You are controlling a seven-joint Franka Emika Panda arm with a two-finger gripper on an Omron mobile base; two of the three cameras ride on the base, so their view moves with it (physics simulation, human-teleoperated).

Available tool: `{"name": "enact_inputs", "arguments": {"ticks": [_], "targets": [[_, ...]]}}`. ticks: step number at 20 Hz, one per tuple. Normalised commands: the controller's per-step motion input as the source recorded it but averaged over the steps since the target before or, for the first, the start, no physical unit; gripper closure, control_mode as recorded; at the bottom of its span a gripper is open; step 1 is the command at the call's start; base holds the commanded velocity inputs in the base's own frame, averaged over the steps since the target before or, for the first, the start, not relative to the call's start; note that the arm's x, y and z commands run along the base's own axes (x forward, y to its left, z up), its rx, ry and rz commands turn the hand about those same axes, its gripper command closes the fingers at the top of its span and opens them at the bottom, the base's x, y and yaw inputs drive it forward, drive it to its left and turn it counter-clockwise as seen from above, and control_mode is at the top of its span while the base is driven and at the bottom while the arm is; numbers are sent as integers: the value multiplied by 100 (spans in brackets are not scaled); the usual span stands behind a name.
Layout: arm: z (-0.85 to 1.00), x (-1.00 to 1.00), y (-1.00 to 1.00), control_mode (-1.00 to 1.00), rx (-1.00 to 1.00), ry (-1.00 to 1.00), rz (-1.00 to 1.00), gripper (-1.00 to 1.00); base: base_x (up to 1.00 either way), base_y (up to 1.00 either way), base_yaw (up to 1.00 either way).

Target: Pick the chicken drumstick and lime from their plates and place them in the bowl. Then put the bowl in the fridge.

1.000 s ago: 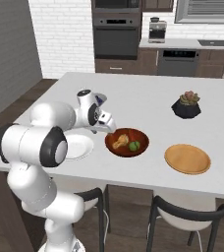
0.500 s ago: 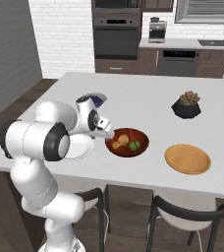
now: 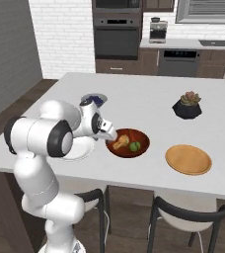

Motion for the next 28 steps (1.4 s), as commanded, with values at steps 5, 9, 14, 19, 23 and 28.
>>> {"name": "enact_inputs", "arguments": {"ticks": [5, 9, 14, 19, 23, 28], "targets": [[-4, 11, -20, -100, 0, 0, 0, -100, 0, 0, 0], [-29, 0, 0, -100, -4, 0, 0, -100, 0, 0, 0], [-27, 0, 0, -100, -7, 0, 0, -100, 0, 0, 0], [-11, 0, 0, -100, -3, 0, 0, -100, 0, 0, 0], [-2, 0, 0, -100, -4, 0, 0, -100, 0, 0, 0], [0, 0, -2, -100, -4, 0, 0, -100, 0, 0, 0]]}}
